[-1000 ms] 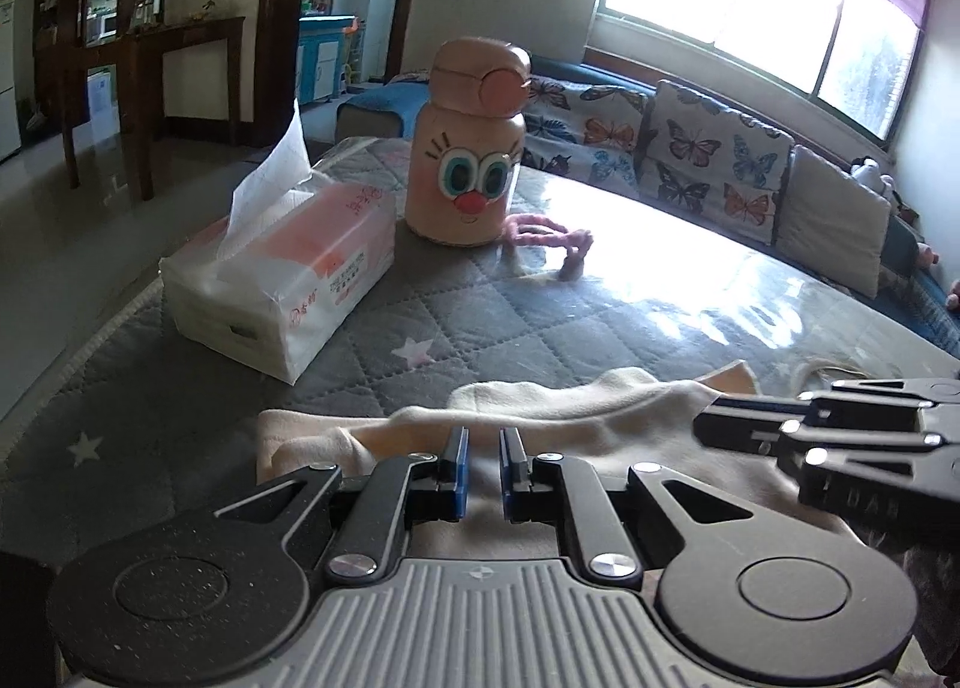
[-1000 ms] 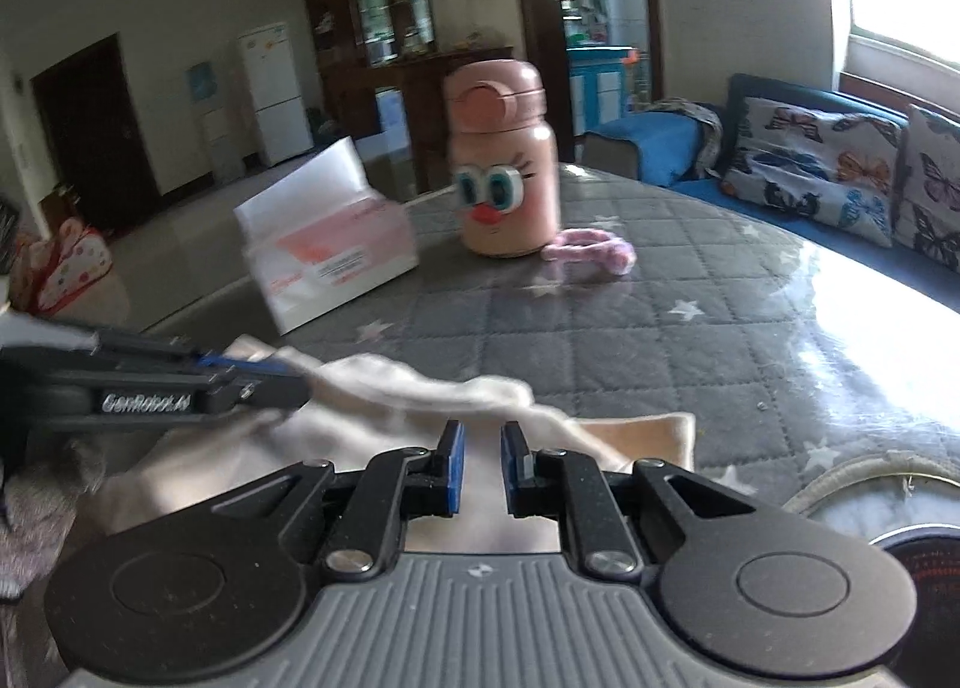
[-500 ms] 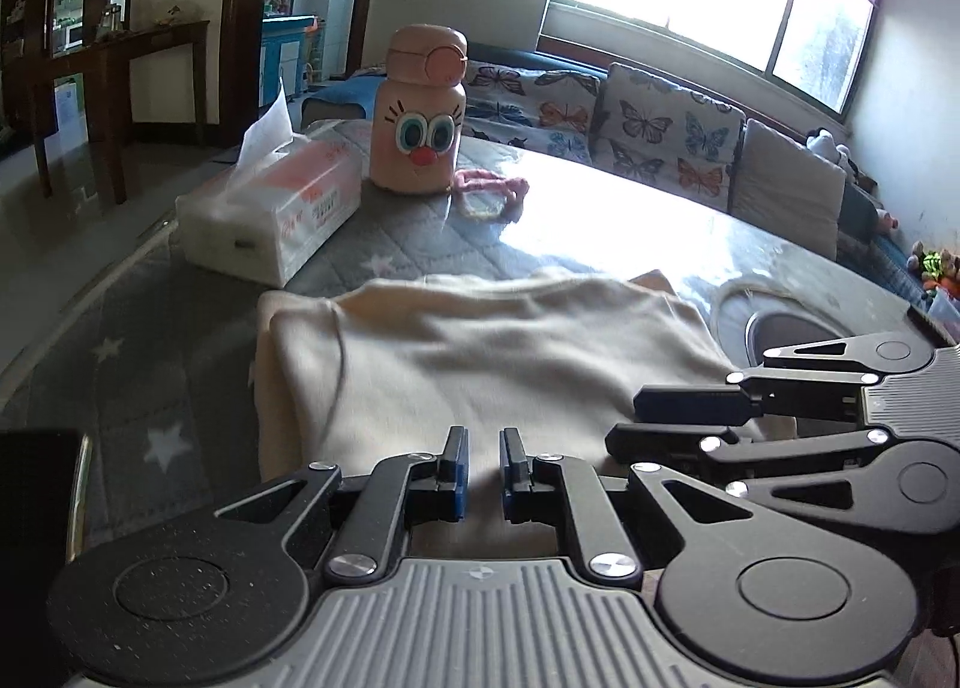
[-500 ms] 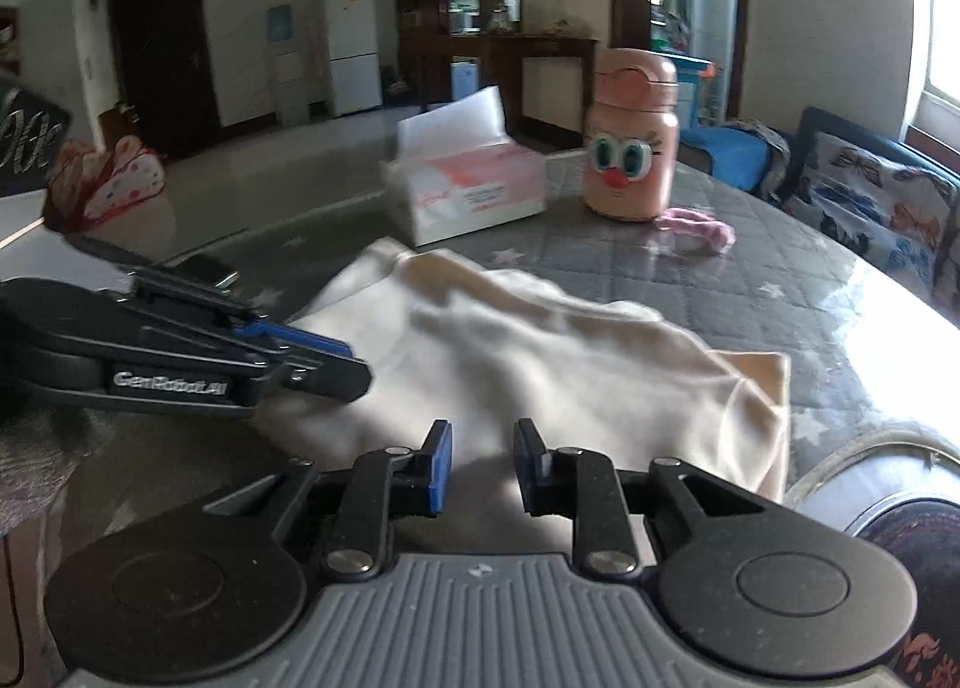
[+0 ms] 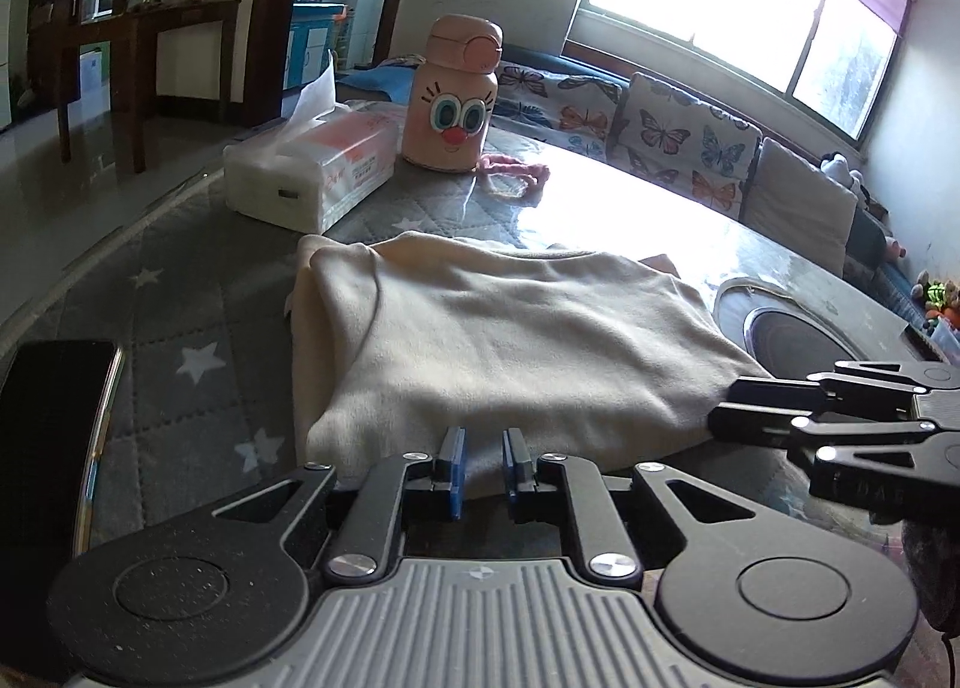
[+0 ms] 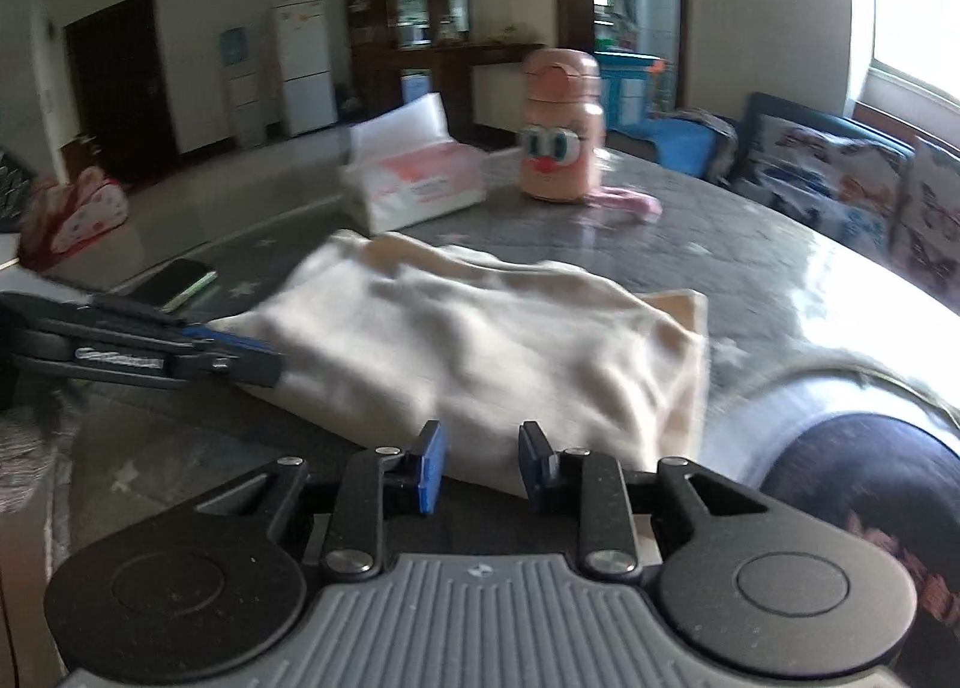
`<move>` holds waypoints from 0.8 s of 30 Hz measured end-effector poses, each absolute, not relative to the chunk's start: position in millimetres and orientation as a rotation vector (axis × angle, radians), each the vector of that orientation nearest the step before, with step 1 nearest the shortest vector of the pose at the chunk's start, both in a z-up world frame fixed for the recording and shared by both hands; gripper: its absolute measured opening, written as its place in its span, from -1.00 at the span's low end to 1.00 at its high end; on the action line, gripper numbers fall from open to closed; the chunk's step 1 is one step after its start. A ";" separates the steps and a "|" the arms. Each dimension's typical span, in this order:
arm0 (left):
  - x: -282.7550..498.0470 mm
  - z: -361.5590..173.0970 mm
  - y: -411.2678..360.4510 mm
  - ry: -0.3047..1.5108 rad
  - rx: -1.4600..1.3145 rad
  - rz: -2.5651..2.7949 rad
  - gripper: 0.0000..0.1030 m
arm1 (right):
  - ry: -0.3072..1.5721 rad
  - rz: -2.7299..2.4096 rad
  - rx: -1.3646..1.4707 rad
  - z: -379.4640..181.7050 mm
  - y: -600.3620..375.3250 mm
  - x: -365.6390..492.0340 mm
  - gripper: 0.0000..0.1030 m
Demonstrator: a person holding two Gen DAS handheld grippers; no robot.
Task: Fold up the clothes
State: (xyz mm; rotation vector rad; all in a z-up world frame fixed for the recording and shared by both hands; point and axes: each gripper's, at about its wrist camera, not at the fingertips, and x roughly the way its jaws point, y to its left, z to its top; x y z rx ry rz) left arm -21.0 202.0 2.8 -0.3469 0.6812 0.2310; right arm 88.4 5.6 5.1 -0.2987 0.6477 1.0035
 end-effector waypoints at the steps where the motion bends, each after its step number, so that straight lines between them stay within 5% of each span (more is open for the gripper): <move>1: -22.4 3.2 201.4 0.679 -0.349 0.234 -0.56 | 0.653 0.988 -0.285 4.7 1.5 91.1 -0.47; 12: -33.3 2.9 191.9 0.689 -0.345 0.258 0.05 | 0.696 0.929 -0.203 -3.4 -17.9 105.0 -0.21; 24: -48.1 4.9 183.6 0.685 -0.318 0.300 0.82 | 0.649 0.938 -0.202 4.1 -22.9 83.7 0.49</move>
